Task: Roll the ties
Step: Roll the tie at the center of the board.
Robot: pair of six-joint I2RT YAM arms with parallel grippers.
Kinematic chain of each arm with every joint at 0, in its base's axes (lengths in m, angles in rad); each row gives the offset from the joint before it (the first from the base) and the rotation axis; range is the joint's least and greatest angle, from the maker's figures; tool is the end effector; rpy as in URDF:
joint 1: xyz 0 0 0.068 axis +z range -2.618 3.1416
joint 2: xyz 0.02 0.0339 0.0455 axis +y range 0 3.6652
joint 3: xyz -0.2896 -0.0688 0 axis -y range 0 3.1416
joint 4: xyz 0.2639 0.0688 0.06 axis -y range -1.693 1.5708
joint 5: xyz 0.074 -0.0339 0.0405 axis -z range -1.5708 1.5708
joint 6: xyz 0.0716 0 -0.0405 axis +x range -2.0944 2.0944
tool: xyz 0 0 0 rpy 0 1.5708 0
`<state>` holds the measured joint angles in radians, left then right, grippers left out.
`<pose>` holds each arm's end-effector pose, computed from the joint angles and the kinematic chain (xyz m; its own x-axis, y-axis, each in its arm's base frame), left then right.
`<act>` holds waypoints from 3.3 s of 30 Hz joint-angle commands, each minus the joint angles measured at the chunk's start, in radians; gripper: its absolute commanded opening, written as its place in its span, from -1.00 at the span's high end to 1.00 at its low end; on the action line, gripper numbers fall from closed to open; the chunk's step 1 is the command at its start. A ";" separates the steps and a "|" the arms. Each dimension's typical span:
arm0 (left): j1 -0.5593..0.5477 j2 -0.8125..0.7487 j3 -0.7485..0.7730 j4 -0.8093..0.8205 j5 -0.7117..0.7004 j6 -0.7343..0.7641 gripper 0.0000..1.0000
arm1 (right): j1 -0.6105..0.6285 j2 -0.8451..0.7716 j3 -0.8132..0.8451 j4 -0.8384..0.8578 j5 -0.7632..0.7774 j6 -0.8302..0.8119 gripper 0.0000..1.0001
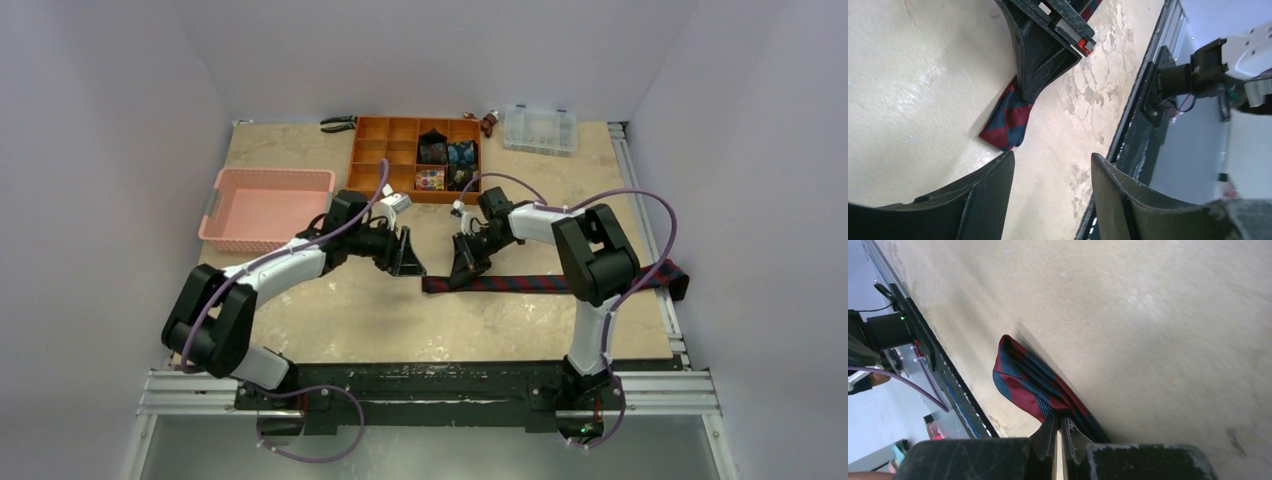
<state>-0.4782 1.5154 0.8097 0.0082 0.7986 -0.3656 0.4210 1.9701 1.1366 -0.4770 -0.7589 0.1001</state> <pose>0.2772 -0.2014 0.1976 -0.8216 0.1449 -0.5513 0.5512 0.4482 -0.7037 0.3329 0.2031 0.1036 -0.9233 -0.3340 -0.1896 -0.3677 0.6264 0.6873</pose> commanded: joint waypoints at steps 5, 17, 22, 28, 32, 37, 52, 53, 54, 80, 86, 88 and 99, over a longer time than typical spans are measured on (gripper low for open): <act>-0.093 -0.165 -0.023 -0.032 -0.069 0.516 -0.41 | -0.079 -0.003 0.000 -0.161 0.172 -0.210 1.00; -0.214 0.012 -0.009 0.158 -0.145 0.662 -0.51 | -0.105 0.023 0.054 -0.286 0.162 -0.344 1.00; -0.249 0.128 0.026 0.216 -0.175 0.686 -0.53 | -0.104 0.033 0.049 -0.227 0.125 -0.298 1.00; -0.288 0.232 0.044 0.251 -0.216 0.726 -0.57 | -0.103 0.038 0.048 -0.195 0.101 -0.280 1.00; -0.306 0.277 0.047 0.268 -0.286 0.753 -0.52 | -0.095 0.039 0.061 -0.186 0.084 -0.274 1.00; -0.322 0.308 0.048 0.271 -0.347 0.805 -0.33 | -0.075 0.038 0.074 -0.174 0.035 -0.250 1.00; -0.323 0.303 0.007 0.184 -0.410 0.896 0.46 | -0.068 0.001 0.077 -0.162 -0.112 -0.158 0.42; -0.323 0.302 0.003 0.185 -0.408 0.893 0.46 | -0.068 0.000 0.077 -0.160 -0.121 -0.149 0.37; -0.323 0.301 0.001 0.184 -0.409 0.888 0.46 | -0.069 0.002 0.079 -0.160 -0.131 -0.143 0.35; -0.284 0.277 -0.017 0.158 -0.311 0.890 0.49 | -0.071 0.028 0.110 -0.203 0.165 -0.171 1.00; -0.272 0.224 -0.042 0.193 -0.305 0.803 -0.13 | -0.065 0.037 0.084 -0.186 0.175 -0.171 1.00; -0.268 0.218 -0.052 0.188 -0.306 0.790 -0.14 | -0.064 0.045 0.082 -0.179 0.176 -0.173 1.00; -0.270 0.195 -0.068 0.300 -0.270 0.758 0.29 | -0.064 0.060 0.065 -0.165 0.187 -0.175 1.00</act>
<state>-0.7521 1.7493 0.7647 0.2764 0.4919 0.4191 0.3542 2.0106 1.2350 -0.6914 -0.7242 -0.0433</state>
